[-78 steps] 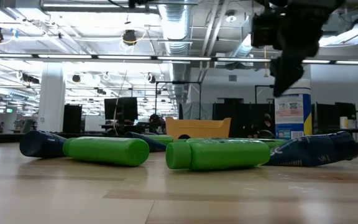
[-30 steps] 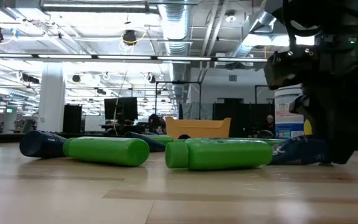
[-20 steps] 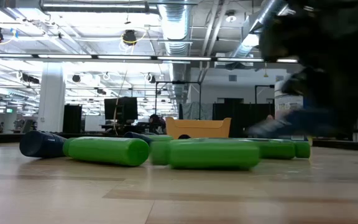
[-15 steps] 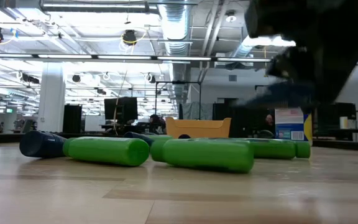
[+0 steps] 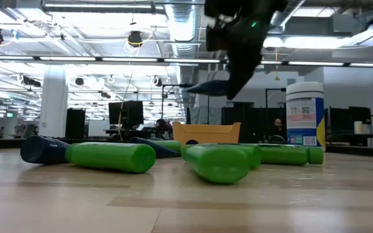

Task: Pick & Place Travel size toiletries
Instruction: Put the shave cream into the yellow bin

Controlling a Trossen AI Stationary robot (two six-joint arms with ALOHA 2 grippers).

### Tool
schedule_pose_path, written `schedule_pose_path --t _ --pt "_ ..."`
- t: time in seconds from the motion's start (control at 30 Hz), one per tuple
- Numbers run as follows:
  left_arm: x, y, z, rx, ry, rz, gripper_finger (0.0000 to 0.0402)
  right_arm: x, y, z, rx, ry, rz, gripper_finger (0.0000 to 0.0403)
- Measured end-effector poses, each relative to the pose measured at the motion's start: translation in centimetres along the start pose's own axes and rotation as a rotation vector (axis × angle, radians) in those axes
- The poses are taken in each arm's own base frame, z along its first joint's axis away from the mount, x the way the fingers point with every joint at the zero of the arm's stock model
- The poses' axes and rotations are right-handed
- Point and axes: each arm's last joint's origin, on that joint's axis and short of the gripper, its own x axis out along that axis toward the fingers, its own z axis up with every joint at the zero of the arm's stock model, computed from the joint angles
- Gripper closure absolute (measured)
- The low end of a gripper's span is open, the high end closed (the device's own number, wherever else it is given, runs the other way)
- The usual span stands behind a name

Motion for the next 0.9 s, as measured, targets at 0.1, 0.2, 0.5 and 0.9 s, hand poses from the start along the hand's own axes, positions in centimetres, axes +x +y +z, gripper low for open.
schedule_pose_path --t 0.1,0.2,0.5,0.9 --pt "-0.1 0.0 0.0 0.036 -0.003 0.005 0.0101 -0.6 -4.6 0.7 0.102 -0.041 -0.047 0.0282" --pt "-0.1 0.0 0.0 0.079 -0.001 0.005 0.0101 -1.6 -8.9 1.0 0.187 -0.092 -0.097 0.0284" --pt "0.0 0.1 0.0 0.166 0.003 0.033 0.0101 -2.1 -17.5 0.2 0.411 -0.217 -0.212 0.0275" --pt "0.0 0.3 -0.6 0.144 0.066 0.083 0.0101 3.5 -18.6 -0.1 0.426 -0.053 -0.317 0.0253"
